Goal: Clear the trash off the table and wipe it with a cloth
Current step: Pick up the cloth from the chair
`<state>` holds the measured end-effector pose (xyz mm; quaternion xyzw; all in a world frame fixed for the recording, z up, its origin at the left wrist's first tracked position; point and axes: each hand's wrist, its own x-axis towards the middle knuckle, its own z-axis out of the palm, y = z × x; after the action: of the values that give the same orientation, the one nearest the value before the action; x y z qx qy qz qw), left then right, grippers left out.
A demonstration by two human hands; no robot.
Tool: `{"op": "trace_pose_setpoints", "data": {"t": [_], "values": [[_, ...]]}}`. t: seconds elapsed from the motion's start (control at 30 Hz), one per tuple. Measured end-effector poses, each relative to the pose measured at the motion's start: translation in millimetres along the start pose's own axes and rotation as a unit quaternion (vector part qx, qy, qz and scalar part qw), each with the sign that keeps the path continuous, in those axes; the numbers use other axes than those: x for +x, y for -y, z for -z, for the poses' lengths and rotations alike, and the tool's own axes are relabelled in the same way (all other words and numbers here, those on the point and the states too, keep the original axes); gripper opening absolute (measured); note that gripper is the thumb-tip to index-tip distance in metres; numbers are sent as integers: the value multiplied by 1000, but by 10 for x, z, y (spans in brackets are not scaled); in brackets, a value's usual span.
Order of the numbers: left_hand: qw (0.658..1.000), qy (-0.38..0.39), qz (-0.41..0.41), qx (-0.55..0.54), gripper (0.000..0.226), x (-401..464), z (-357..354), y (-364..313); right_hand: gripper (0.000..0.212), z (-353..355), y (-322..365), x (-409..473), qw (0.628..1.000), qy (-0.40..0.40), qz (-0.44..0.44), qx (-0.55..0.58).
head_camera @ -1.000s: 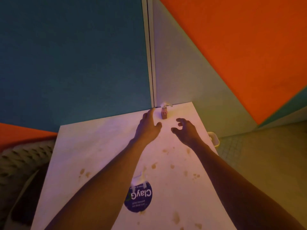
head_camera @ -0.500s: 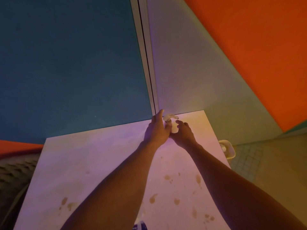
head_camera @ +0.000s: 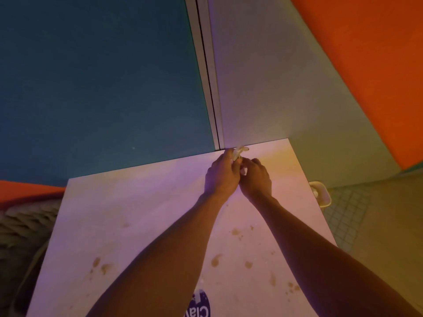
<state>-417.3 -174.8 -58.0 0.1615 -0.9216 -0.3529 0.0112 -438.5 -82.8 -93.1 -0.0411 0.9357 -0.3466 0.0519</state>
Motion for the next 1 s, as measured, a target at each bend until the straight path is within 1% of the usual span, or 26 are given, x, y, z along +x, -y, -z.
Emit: {"op": "trace_pose_setpoints", "data": {"t": [0.07,0.23,0.4,0.6,0.7,0.87,0.93,1.0], "values": [[1000,-8,-6,-2,39,-115,64,-33,25,49,49,-102,1000,-8,9,21],[1000,-22,-8,5,41,-465,303,-105,31,223,257,-490,998,-9,19,59],[999,-23,-7,-21,39,-1051,560,-87,32,358,448,-1087,995,19,39,94],[998,-28,1,-57,38,-1810,872,40,29,387,621,-1853,992,35,71,95],[997,-29,-3,-76,38,-2225,1000,188,27,364,704,-2253,992,55,83,79],[996,-16,-14,-82,35,-2909,1244,481,22,316,839,-2950,990,82,89,71],[997,-11,-7,-79,34,-3141,1287,560,22,291,851,-3179,989,92,92,74],[996,-24,1,-86,33,-3462,1360,663,22,268,889,-3478,987,107,103,67]]}}
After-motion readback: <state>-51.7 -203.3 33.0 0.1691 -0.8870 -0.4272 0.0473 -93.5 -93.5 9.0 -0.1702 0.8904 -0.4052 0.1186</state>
